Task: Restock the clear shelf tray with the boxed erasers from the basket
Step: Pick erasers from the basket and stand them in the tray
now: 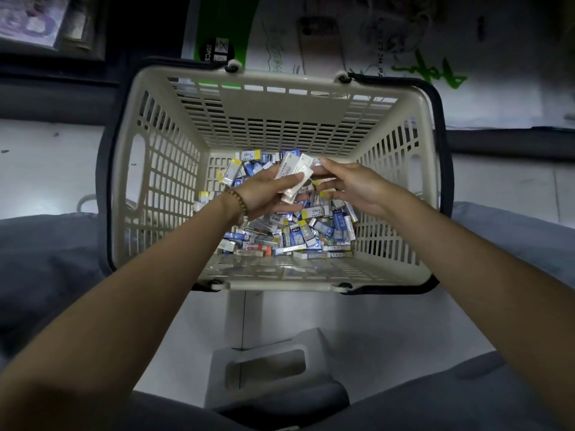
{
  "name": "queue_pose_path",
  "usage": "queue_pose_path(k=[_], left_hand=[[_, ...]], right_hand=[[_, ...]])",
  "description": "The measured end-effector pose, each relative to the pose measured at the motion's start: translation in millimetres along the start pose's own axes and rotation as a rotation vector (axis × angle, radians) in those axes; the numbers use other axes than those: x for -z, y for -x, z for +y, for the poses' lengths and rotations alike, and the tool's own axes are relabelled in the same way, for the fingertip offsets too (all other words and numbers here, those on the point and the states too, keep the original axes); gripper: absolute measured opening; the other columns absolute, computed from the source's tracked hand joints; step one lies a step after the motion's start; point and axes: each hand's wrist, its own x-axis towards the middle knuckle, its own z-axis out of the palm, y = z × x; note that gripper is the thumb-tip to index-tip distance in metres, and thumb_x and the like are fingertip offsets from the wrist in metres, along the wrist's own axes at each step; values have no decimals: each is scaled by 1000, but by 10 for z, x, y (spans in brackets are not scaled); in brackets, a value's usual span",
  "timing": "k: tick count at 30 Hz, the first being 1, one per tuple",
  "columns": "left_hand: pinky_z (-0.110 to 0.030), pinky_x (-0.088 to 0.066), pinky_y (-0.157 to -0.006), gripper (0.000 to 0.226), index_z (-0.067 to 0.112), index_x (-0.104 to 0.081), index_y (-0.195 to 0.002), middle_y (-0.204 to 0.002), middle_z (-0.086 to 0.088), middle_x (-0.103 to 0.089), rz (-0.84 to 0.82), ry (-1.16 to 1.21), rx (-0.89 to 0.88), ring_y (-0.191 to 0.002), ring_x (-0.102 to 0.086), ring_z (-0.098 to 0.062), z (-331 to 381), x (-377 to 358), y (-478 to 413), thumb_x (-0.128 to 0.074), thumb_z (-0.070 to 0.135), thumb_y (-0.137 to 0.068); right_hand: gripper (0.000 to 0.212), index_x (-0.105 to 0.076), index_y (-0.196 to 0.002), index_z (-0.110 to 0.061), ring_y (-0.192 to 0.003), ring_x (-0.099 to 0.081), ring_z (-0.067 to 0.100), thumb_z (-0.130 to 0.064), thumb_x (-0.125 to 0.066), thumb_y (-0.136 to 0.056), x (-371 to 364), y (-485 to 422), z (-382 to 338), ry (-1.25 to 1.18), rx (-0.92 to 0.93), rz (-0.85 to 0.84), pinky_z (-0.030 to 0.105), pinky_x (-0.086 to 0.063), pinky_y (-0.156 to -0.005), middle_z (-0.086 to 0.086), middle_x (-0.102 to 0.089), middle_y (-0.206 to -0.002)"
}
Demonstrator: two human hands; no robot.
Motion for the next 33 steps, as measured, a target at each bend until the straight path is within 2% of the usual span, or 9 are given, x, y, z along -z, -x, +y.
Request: queue_pose_path(k=[3, 8, 11, 16, 20, 22, 25, 29, 33], left_hand=[[-27, -57, -68, 28, 13, -55, -113, -97, 3, -73, 23, 51, 34, -85, -70, -14, -10, 105, 19, -60, 25, -88], [-29, -57, -64, 41, 11, -50, -118, -95, 2, -74, 136, 85, 26, -83, -71, -14, -1, 396, 89, -63, 29, -83], [-26, -57, -62, 39, 11, -51, -114, -87, 4, -74, 192, 89, 13, -81, -71, -12, -17, 546, 117, -62, 31, -83], [-25, -56, -64, 46, 13, -55, -109, -88, 1, -74, 223, 129, 7, -80, -70, -12, -29, 622, 138, -69, 37, -72], [-29, -58, -65, 80, 8, -31, -140, -112, -7, -65, 277, 181, 33, -86, -71, -17, -17, 572, 107, -71, 30, -75], [-31, -58, -67, 88, 14, -18, -147, -124, -8, -57, 288, 203, 32, -90, -70, -20, -3, 553, 76, -70, 27, -78], [-33, -58, -70, 88, 19, -13, -148, -109, -4, -63, 300, 216, 30, -94, -68, -23, 20, 525, 44, -69, 25, -81], [-32, -58, -67, 77, 8, -29, -142, -113, -7, -67, 263, 206, 36, -93, -69, -22, 93, 483, 47, -70, 28, -79], [-34, -59, -68, 67, 9, -40, -132, -102, -1, -72, 199, 187, -4, -94, -69, -22, 179, 458, 66, -69, 28, -75]], right_hand=[[28, -64, -107, -14, -96, -59, 16, -33, -46, -97, 132, -46, 182, 49, -34, 91, 28, -48, -89, 4, -63, -110], [45, -42, -138, -10, -128, -43, 26, -23, -51, -96, 274, -246, 621, 479, -95, 257, 33, -35, -102, 11, -40, -145], [47, -41, -138, -6, -129, -41, 27, -19, -53, -95, 205, -358, 750, 617, -56, 258, 31, -33, -103, 14, -41, -143], [50, -49, -131, -2, -119, -52, 32, -24, -64, -89, 106, -567, 823, 448, -134, 365, 40, -44, -100, 17, -51, -135], [50, -58, -118, 9, -117, -55, 32, -24, -72, -82, 90, -654, 792, 289, -145, 422, 39, -45, -98, 20, -56, -130], [48, -59, -116, 8, -114, -57, 28, -22, -72, -81, 68, -671, 746, 199, -88, 492, 33, -46, -94, 18, -59, -126], [43, -61, -119, 0, -91, -58, 13, -23, -70, -83, 60, -740, 578, 56, 15, 605, 18, -46, -77, 11, -66, -113], [37, -61, -118, 0, -105, -59, 20, -18, -66, -87, 67, -883, 466, -1, -58, 582, 23, -44, -92, 12, -60, -125], [29, -65, -103, 2, -77, -58, 17, -12, -74, -79, -1, -931, 479, 1, -48, 616, 24, -50, -63, 13, -67, -103]])
